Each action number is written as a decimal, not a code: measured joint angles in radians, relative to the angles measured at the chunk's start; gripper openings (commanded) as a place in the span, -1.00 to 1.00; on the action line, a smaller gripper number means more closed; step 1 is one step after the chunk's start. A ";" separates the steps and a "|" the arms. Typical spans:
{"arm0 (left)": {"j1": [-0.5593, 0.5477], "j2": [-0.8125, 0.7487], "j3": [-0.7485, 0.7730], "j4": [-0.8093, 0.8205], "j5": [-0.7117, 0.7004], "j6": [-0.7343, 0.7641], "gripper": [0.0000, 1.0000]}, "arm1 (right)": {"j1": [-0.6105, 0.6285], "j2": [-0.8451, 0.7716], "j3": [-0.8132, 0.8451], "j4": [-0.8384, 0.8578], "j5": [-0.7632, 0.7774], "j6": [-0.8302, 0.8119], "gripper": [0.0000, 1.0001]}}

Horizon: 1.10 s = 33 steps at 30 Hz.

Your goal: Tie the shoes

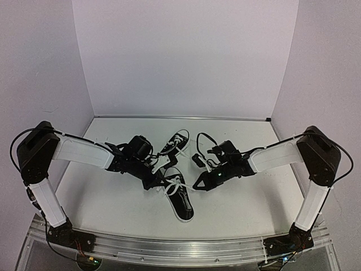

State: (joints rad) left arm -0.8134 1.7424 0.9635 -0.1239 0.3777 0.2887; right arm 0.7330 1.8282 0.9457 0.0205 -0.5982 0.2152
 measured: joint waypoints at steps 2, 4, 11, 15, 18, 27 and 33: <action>-0.001 0.000 -0.010 0.009 -0.009 -0.002 -1.00 | 0.000 -0.002 -0.012 0.015 0.007 0.004 -1.00; -0.003 0.000 -0.019 0.018 -0.014 -0.002 -1.00 | 0.000 -0.006 -0.022 0.026 0.008 0.007 -1.00; -0.007 0.000 -0.012 -0.001 -0.019 -0.018 -1.00 | 0.015 -0.012 -0.020 0.029 -0.028 0.031 -1.00; -0.015 0.006 0.049 -0.056 -0.050 -0.028 -0.77 | 0.050 -0.012 0.037 -0.009 -0.037 0.047 -0.73; -0.027 0.008 0.091 -0.079 -0.078 -0.039 -0.43 | 0.061 -0.013 0.074 -0.024 -0.039 0.055 -0.35; -0.032 -0.086 0.116 -0.139 -0.182 -0.095 0.84 | 0.036 -0.114 0.124 -0.151 0.038 0.043 0.16; -0.032 -0.267 0.116 -0.149 -0.290 -0.160 0.99 | -0.004 -0.228 0.192 -0.228 0.122 0.011 0.34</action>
State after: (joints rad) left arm -0.8455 1.4751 1.0795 -0.2725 0.0876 0.1291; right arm 0.7287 1.5998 1.1381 -0.2072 -0.4759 0.2259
